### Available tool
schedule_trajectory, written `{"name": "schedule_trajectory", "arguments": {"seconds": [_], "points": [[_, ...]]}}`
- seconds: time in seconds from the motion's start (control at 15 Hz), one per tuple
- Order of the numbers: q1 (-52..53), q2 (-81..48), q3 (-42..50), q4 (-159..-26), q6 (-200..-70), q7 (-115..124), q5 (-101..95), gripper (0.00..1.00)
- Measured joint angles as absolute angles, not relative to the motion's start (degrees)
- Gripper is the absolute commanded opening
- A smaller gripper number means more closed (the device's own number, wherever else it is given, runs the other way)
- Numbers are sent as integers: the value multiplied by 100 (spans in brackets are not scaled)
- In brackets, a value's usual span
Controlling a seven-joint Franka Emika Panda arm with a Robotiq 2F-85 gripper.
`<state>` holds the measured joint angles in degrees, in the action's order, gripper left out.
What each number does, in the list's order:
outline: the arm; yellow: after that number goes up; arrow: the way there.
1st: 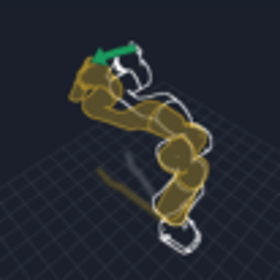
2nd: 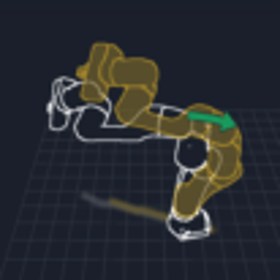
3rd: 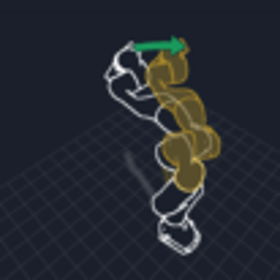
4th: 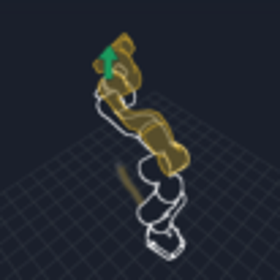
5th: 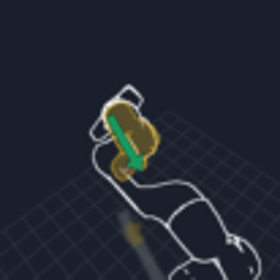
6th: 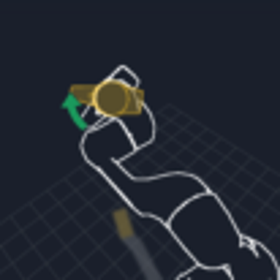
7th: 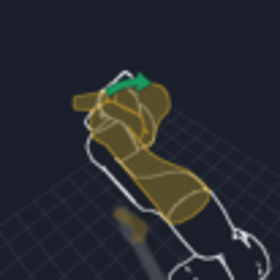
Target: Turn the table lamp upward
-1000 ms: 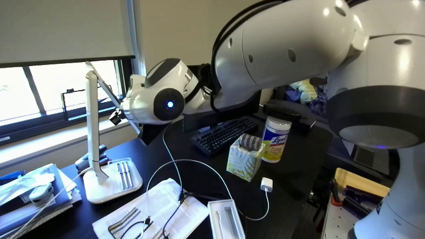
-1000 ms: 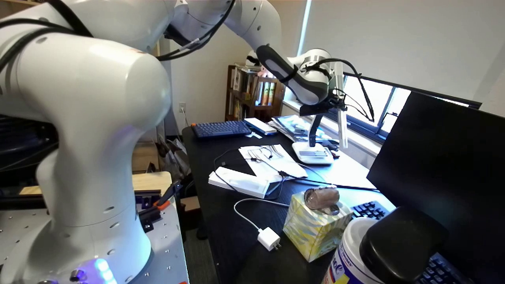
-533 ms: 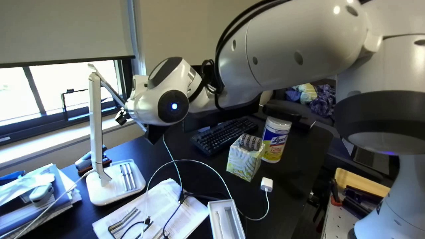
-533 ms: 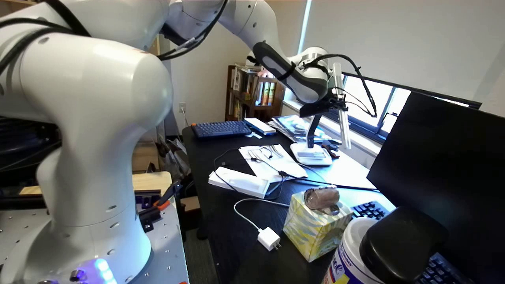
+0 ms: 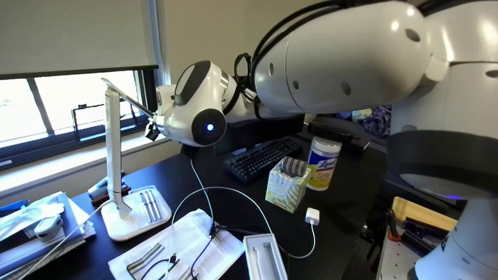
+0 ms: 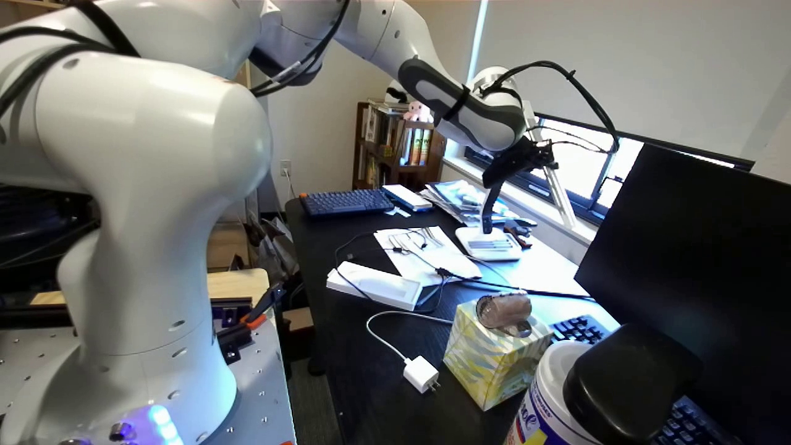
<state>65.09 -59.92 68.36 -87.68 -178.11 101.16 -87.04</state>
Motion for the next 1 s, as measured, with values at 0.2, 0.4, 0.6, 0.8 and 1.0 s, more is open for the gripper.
{"name": "schedule_trajectory", "arguments": {"seconds": [0.2, 0.4, 0.6, 0.8, 1.0], "points": [[6580, -6168, 7035, -8650, -17791, 10397, -9161, 4], [6640, -6314, 7162, -8542, -17629, 10863, -9792, 4], [6661, -6405, 7164, -8526, -17266, 11502, -10578, 4], [6691, -6468, 7148, -8631, -16800, 12193, -11370, 4], [6761, -6482, 7124, -8852, -16329, 12698, -11942, 40]]}}
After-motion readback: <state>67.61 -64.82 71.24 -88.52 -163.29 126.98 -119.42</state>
